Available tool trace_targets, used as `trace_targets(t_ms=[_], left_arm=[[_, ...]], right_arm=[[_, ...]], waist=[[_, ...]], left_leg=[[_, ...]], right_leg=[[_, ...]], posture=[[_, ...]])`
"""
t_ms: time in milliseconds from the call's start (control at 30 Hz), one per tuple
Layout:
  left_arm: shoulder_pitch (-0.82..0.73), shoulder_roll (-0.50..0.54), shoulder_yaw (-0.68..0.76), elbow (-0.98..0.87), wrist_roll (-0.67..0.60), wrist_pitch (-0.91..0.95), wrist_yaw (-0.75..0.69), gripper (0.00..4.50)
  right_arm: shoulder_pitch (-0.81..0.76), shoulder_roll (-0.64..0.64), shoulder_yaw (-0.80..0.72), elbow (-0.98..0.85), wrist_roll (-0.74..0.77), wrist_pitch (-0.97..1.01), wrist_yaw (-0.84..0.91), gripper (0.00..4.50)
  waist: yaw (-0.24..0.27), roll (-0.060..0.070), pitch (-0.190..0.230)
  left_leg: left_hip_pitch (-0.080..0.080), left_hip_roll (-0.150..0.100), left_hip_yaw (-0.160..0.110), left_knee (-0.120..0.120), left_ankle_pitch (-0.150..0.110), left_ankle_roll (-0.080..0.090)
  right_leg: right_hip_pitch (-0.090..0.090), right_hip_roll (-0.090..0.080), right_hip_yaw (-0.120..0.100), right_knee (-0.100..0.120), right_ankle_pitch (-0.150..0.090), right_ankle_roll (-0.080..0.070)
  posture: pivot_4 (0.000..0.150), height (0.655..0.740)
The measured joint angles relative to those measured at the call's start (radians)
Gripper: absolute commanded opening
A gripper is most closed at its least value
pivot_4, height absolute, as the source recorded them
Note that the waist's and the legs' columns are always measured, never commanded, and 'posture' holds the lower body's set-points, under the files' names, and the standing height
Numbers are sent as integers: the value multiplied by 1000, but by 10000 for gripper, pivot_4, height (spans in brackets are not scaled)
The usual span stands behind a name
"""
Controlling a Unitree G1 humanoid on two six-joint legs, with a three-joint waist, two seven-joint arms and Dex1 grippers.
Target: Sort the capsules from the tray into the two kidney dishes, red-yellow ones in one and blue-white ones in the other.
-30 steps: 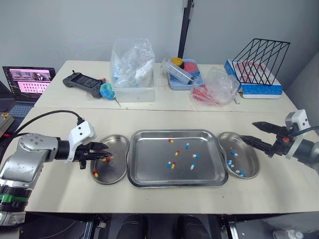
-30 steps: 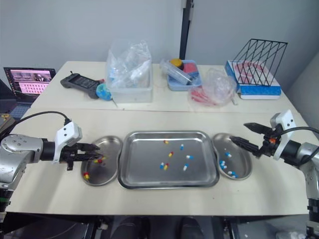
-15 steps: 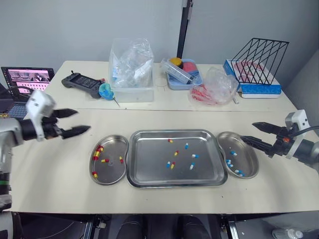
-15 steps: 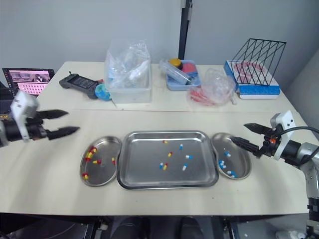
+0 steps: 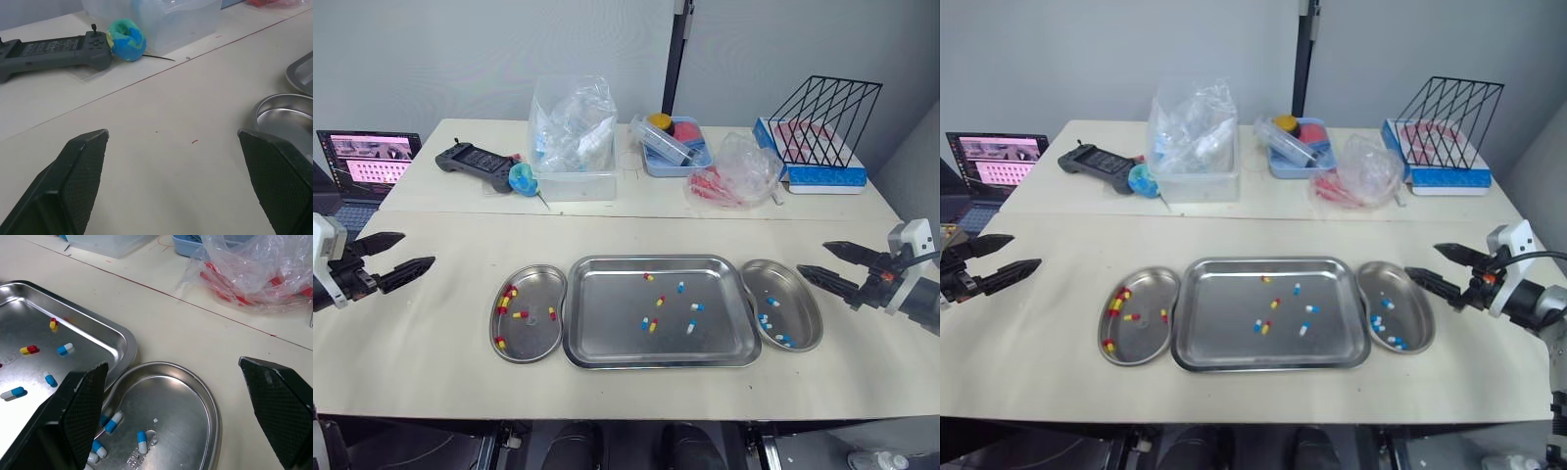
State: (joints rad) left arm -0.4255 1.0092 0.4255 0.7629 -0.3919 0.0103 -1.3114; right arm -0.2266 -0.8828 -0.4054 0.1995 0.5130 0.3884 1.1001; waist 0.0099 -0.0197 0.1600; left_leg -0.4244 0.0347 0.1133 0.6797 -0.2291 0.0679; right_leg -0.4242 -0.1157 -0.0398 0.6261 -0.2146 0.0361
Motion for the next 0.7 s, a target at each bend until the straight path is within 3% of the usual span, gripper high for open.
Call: trace_targets(t_ms=[700], left_arm=[[87,-25,-10,-150,-31,-22,-77,44686]], right_arm=[[-30,-13,39,-33,-1,24,6,45000]], waist=[[-6,0,0]], left_leg=[[0,1,0,0,0,0]], right_leg=[[-1,0,0,0,0,-1]], posture=[[1500,7400]])
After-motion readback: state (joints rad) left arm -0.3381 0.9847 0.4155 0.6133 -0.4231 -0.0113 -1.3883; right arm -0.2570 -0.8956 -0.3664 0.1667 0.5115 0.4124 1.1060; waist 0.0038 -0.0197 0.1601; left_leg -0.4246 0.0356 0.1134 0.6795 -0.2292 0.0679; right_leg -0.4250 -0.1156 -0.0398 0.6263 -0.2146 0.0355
